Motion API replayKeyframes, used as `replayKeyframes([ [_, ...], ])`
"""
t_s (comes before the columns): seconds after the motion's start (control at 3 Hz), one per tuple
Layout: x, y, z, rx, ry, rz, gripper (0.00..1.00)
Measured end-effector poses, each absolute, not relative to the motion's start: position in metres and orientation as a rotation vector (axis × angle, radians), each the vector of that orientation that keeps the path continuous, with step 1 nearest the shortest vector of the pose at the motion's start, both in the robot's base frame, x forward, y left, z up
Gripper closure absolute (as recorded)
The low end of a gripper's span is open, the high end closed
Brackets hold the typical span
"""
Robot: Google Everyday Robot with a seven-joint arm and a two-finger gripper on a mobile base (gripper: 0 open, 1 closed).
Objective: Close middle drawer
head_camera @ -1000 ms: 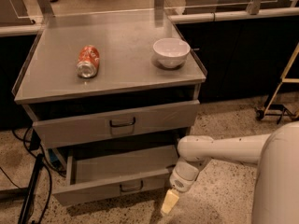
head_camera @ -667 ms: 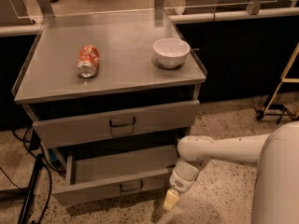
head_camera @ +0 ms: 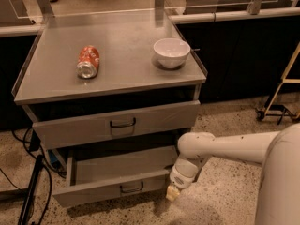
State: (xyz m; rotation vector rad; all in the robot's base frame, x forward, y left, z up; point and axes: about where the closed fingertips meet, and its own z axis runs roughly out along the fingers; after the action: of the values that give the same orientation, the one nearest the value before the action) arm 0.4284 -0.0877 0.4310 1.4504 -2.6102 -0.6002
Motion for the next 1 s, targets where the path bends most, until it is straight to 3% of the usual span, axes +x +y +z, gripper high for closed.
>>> replayKeyframes([
  [1.0,0.478,-0.079,0.442,1.513,-2.682,-0.543,1.00],
])
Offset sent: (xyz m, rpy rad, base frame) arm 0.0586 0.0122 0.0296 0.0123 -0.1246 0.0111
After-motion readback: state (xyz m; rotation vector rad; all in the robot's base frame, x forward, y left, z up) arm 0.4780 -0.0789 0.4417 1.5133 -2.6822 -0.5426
